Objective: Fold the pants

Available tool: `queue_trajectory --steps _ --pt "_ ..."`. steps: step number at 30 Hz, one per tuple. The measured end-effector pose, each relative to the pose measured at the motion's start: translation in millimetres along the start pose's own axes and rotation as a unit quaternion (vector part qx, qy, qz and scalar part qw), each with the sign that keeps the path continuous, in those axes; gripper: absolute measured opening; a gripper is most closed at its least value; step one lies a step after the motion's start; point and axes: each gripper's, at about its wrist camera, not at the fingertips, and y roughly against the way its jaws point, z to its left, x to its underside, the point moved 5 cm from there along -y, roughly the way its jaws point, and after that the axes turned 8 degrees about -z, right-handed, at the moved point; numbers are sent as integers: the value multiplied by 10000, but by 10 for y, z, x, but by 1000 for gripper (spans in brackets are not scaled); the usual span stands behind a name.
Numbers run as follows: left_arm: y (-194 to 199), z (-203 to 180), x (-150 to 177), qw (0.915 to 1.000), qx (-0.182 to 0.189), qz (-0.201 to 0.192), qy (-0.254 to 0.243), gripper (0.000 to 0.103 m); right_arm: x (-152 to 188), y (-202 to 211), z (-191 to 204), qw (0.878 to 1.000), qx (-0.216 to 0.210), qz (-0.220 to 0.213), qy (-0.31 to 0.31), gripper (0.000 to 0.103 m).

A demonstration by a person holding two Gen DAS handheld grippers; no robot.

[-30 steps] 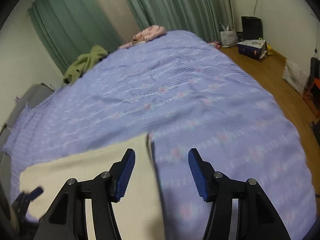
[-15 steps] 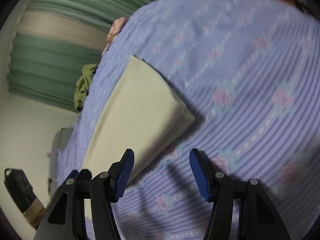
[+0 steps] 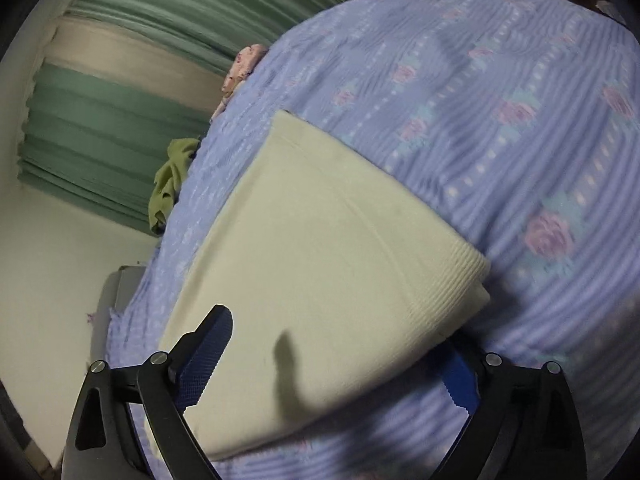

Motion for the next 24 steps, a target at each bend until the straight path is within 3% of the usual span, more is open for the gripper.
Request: queue_trajectory --steps 2,3,5,12,15,20,24 --pt "18 30 13 10000 -23 -7 11 90 -80 92 26 9997 -200 -59 -155 84" --pt "23 48 23 10000 -34 -1 39 90 -142 185 60 9991 -352 -207 -138 73" --pt "13 68 37 10000 -44 25 87 90 -252 291 107 9977 -477 -478 21 72" --pt "75 168 60 9996 -216 96 165 90 -295 -79 7 9999 -121 -58 58 69" --pt "136 253 48 9989 -394 156 178 90 -342 -213 86 9998 96 29 183 58" --pt "261 596 33 9950 -523 284 806 90 -486 -184 350 9974 360 113 610 17" --pt "323 999 77 9863 -489 399 1526 90 -529 69 887 9866 401 -112 1576 15"
